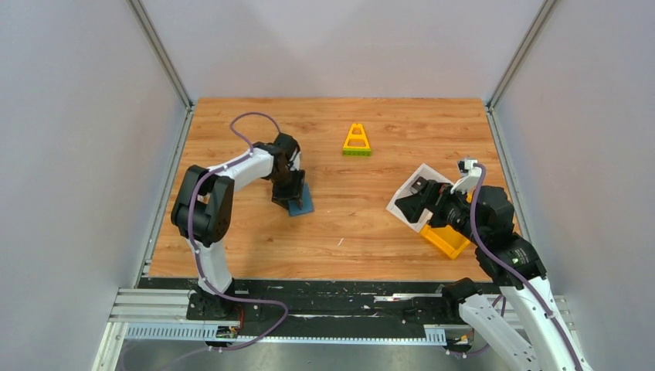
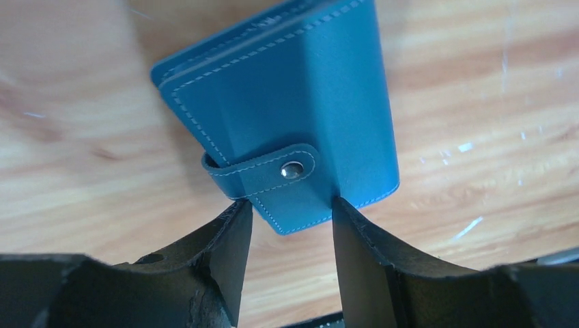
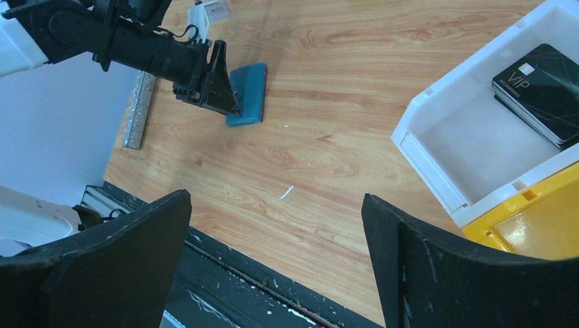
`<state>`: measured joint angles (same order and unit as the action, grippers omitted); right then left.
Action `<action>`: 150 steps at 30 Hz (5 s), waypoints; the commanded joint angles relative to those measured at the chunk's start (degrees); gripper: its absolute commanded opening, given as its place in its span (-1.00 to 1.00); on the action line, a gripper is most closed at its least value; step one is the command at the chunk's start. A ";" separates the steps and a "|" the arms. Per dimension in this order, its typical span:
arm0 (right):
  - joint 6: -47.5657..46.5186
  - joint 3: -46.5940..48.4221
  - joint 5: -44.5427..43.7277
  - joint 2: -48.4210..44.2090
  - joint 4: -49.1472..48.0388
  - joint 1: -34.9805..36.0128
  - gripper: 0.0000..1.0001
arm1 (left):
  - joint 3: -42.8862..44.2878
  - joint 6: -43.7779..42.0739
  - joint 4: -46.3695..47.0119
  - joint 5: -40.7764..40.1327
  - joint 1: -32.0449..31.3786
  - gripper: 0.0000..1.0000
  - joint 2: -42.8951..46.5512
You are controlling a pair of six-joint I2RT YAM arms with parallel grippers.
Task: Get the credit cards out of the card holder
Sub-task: Move the card holder to the center of the board, then open the card holder at the center of the board.
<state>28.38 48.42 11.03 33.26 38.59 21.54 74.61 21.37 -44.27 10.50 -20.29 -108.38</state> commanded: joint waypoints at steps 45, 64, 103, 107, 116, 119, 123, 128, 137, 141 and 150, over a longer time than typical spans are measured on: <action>4.68 19.51 10.24 71.64 -33.40 12.47 0.13 | -24.76 12.02 8.89 -6.99 -3.96 0.23 51.55; 6.12 25.31 -3.63 83.94 -27.61 23.63 -0.16 | -28.57 11.36 8.92 -5.91 -3.96 0.22 53.42; 18.64 -4.89 -6.53 48.94 -33.67 27.89 -1.00 | -24.60 15.66 28.95 12.91 -16.31 0.12 20.06; 18.60 -4.59 -6.68 48.93 -33.67 28.33 -1.00 | -25.25 16.02 29.68 13.90 -16.35 0.11 18.57; 18.80 -4.56 -7.63 49.18 -33.93 29.08 -1.00 | -25.84 15.19 28.75 13.17 -16.48 -0.02 17.00; 18.83 -4.81 -8.17 49.21 -33.85 29.10 -1.00 | -25.81 15.05 28.17 13.02 -16.65 -0.06 17.18; 18.77 -5.00 -8.64 48.80 -33.74 29.10 -1.00 | -25.56 14.61 27.41 13.26 -16.83 -0.19 16.93; 18.55 -5.14 -9.04 48.27 -33.50 29.10 -1.00 | -24.63 13.93 25.46 12.94 -16.91 -0.42 16.69; 18.60 -5.94 -10.75 47.21 -32.71 29.09 -1.00 | -23.49 12.17 21.45 10.64 -16.89 -0.84 18.04; 18.55 -6.30 -10.99 47.08 -32.54 29.01 -1.00 | -23.14 11.60 20.52 9.87 -16.89 -1.00 18.64; 18.91 -7.03 -10.94 46.96 -32.14 28.93 -1.00 | -22.95 11.33 19.71 9.69 -16.88 -1.00 20.06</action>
<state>46.52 41.98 1.69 82.59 7.46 50.65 50.46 34.17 -22.65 21.45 -36.84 -90.72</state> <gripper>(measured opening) 0.046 0.007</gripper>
